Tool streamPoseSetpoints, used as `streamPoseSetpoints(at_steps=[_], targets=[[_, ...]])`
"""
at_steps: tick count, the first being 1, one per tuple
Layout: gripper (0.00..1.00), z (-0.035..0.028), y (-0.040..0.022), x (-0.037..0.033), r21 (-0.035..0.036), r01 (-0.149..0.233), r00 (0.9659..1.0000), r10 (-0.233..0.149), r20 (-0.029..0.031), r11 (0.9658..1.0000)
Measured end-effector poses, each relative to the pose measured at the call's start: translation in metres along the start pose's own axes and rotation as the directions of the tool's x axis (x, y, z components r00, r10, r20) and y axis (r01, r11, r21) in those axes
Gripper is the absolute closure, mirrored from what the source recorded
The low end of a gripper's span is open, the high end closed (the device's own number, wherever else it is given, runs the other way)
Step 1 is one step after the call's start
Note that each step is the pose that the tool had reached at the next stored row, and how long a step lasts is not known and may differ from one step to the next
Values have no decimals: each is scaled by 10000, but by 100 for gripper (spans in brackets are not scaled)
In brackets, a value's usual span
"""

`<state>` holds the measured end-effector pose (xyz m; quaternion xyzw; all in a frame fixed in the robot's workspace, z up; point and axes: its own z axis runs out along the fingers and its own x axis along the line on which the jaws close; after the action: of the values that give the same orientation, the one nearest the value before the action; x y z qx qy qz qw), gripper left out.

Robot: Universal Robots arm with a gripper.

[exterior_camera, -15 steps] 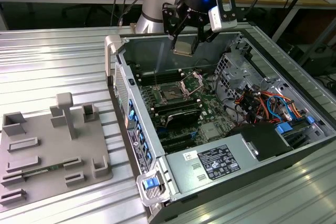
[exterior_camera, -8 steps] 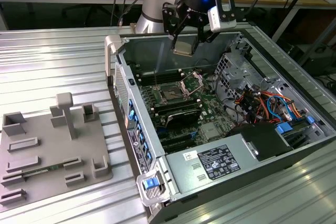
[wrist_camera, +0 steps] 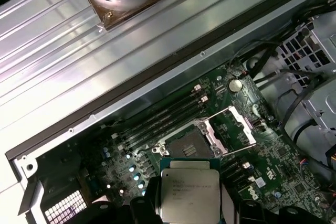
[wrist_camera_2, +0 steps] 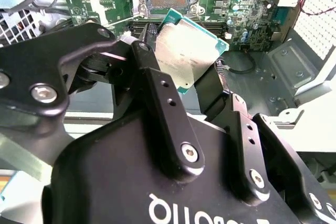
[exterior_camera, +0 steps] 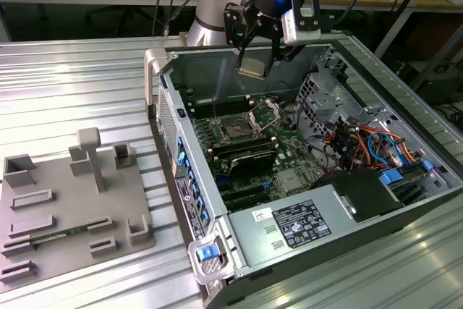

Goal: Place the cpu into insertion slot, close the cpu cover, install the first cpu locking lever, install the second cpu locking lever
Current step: 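Place the cpu into insertion slot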

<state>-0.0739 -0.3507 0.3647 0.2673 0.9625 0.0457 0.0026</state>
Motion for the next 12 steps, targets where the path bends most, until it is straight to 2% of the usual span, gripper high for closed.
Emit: streamPoseSetpoints(at_steps=[8,12], targets=[[45,9,-1,0,-10,-489,9988,489,44,9988],[45,13,-1,0,-22,-921,9957,922,82,9957]])
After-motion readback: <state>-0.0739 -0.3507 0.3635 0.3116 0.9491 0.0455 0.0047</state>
